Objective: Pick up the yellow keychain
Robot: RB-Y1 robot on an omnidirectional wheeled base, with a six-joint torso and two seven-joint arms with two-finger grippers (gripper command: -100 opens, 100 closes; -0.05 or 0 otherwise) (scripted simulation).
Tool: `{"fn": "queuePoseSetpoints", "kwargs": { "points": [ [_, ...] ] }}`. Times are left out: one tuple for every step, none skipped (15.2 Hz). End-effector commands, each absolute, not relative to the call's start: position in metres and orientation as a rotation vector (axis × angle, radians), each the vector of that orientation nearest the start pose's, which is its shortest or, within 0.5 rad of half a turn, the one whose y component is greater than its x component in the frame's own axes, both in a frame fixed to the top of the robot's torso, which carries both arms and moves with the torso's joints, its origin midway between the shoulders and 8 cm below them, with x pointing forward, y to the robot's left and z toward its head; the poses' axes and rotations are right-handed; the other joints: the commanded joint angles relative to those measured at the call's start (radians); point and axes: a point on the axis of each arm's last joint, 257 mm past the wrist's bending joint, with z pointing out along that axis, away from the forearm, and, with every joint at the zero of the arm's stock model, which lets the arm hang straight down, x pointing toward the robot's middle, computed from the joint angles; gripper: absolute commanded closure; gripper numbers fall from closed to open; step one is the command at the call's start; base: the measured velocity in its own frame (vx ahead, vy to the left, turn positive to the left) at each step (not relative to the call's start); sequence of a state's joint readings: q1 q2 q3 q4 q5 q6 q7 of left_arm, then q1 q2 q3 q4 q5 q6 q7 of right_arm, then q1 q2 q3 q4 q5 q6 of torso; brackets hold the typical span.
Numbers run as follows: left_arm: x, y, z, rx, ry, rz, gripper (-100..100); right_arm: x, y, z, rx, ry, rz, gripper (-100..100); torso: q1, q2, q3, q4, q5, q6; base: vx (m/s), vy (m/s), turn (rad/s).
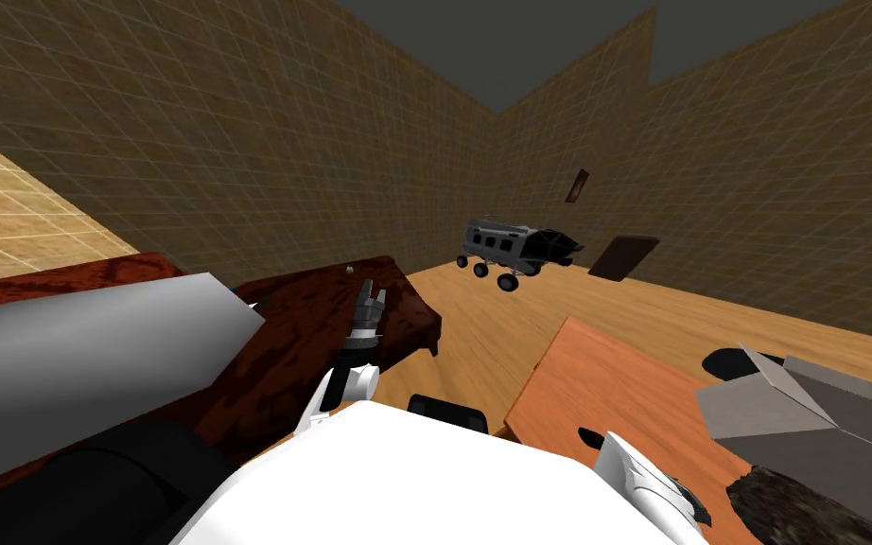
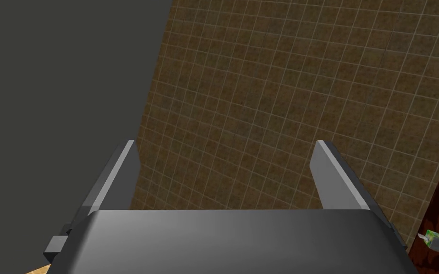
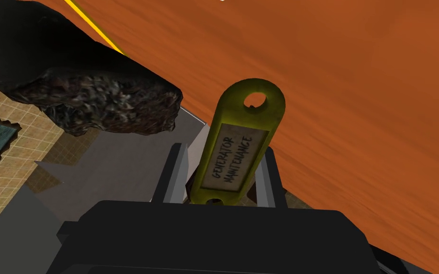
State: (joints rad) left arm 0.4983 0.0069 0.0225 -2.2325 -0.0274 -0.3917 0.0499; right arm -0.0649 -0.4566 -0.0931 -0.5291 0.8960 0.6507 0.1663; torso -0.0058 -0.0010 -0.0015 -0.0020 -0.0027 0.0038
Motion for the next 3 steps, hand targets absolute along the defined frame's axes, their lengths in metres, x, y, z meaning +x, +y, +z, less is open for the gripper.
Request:
{"fn": "queuePoseSetpoints", "kwargs": {
  "points": [
    [0.3684, 0.2903, -0.0183, -0.782, 0.719, -1.269, 0, 0.1996, -0.6588, -0.5134, 0.858, 2.308, -1.125, 100, 0.0, 0.0, 0.0, 0.0, 0.0, 0.0, 0.046, 0.029, -0.232],
    [0.3683, 0.2904, -0.0183, -0.782, 0.719, -1.268, 0, 0.2016, -0.6608, -0.5104, 0.828, 2.308, -1.141, 100, 0.0, -0.001, 0.0, 0.0, 0.0, 0.001, 0.06, 0.047, -0.226],
    [0.3683, 0.2904, -0.0183, -0.782, 0.719, -1.268, 0, 0.1972, -0.6618, -0.5128, 0.86, 2.304, -1.134, 100, 0.001, -0.001, -0.001, 0.0, 0.0, 0.001, 0.034, 0.032, -0.082]
  ]
}}
